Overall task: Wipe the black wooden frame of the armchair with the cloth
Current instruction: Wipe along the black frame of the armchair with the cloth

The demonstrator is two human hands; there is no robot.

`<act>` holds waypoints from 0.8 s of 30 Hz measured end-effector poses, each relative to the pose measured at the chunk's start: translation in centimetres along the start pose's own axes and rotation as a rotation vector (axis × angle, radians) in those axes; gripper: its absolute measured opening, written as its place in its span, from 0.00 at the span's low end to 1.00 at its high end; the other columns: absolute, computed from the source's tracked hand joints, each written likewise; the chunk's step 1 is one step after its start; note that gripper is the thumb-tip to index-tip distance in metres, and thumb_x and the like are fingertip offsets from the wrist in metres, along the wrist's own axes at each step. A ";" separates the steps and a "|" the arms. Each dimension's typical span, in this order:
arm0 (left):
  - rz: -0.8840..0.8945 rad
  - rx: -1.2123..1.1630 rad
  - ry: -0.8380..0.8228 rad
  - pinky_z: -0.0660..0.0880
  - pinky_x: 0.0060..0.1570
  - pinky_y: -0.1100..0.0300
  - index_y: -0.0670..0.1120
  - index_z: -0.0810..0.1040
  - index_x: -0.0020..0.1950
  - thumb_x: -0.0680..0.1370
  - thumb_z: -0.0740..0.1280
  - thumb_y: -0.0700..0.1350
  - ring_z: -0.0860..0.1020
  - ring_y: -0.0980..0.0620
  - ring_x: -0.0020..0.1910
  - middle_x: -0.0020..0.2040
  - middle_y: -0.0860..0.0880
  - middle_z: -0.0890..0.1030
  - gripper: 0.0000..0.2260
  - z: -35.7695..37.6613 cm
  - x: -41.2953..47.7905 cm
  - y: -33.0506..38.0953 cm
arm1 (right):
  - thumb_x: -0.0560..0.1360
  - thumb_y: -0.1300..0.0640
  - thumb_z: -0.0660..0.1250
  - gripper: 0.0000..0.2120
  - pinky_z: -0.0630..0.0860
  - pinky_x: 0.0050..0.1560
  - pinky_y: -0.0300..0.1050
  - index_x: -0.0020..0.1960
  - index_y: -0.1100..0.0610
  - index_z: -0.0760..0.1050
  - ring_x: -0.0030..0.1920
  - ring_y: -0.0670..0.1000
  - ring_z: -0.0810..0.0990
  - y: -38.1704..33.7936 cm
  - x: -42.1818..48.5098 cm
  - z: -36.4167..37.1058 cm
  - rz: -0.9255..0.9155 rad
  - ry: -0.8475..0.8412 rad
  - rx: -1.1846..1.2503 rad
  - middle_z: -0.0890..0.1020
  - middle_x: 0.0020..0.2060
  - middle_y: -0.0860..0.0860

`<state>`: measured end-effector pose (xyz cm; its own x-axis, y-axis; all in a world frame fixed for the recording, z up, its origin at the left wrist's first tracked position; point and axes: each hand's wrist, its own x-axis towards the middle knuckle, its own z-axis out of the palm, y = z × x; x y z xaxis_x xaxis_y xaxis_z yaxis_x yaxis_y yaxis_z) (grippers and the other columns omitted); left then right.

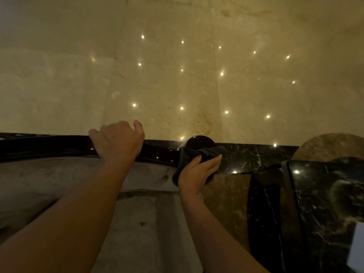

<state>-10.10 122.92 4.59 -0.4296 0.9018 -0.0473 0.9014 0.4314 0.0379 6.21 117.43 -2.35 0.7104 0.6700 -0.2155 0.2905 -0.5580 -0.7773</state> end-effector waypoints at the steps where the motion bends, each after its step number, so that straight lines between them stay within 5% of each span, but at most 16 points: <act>1: -0.002 0.000 0.000 0.64 0.46 0.47 0.43 0.82 0.37 0.78 0.48 0.61 0.69 0.45 0.30 0.25 0.47 0.66 0.31 0.0 0.0 0.1 | 0.84 0.54 0.56 0.31 0.65 0.72 0.56 0.81 0.60 0.46 0.76 0.62 0.59 0.3 0.2 -0.2 -0.052 -0.020 -0.068 0.53 0.79 0.61; 6: -0.009 0.000 0.015 0.61 0.44 0.48 0.43 0.81 0.35 0.78 0.48 0.61 0.64 0.47 0.25 0.24 0.47 0.68 0.31 0.3 0.1 0.2 | 0.83 0.51 0.58 0.31 0.67 0.72 0.56 0.81 0.54 0.50 0.75 0.60 0.61 1.5 3.1 -1.3 -0.284 -0.168 -0.122 0.56 0.77 0.61; 9: -0.012 0.002 0.023 0.59 0.43 0.48 0.43 0.82 0.35 0.78 0.48 0.61 0.60 0.48 0.24 0.24 0.47 0.67 0.30 0.5 0.3 0.3 | 0.81 0.50 0.63 0.27 0.69 0.66 0.48 0.78 0.53 0.63 0.69 0.53 0.69 1.5 6.1 -2.2 -0.415 -0.257 -0.099 0.67 0.72 0.56; 12: -0.009 -0.006 0.035 0.59 0.43 0.48 0.43 0.82 0.35 0.78 0.49 0.60 0.62 0.47 0.24 0.24 0.46 0.68 0.30 0.6 0.2 0.2 | 0.78 0.51 0.68 0.14 0.71 0.54 0.36 0.62 0.52 0.79 0.55 0.43 0.78 0.0 9.7 -2.6 -0.517 -0.378 -0.091 0.82 0.55 0.48; 14: -0.007 -0.005 0.046 0.59 0.43 0.47 0.43 0.81 0.35 0.78 0.49 0.60 0.63 0.47 0.24 0.24 0.46 0.69 0.29 0.6 0.2 0.3 | 0.77 0.49 0.69 0.04 0.69 0.40 0.28 0.49 0.47 0.80 0.42 0.36 0.78 -1.2 11.2 -2.6 -0.546 -0.466 -0.111 0.81 0.39 0.40; 18: -0.029 -0.004 0.025 0.61 0.44 0.47 0.43 0.81 0.35 0.78 0.49 0.60 0.61 0.48 0.24 0.24 0.47 0.66 0.29 0.6 0.1 0.2 | 0.77 0.48 0.69 0.12 0.66 0.32 0.40 0.39 0.54 0.75 0.32 0.42 0.72 -2.9 12.8 -1.8 -0.600 -0.537 -0.220 0.75 0.30 0.45; 24: -0.035 0.040 0.045 0.61 0.44 0.48 0.43 0.81 0.33 0.77 0.49 0.60 0.64 0.47 0.24 0.24 0.45 0.71 0.30 0.8 0.3 0.2 | 0.80 0.42 0.60 0.20 0.70 0.37 0.47 0.48 0.59 0.78 0.37 0.54 0.75 -5.3 13.8 0.2 -0.654 -0.353 -0.578 0.77 0.37 0.53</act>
<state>-9.99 123.23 3.76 -0.4620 0.8869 -0.0032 0.8869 0.4620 -0.0027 14.37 129.71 -1.29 0.0856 0.9931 -0.0802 0.9035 -0.1113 -0.4139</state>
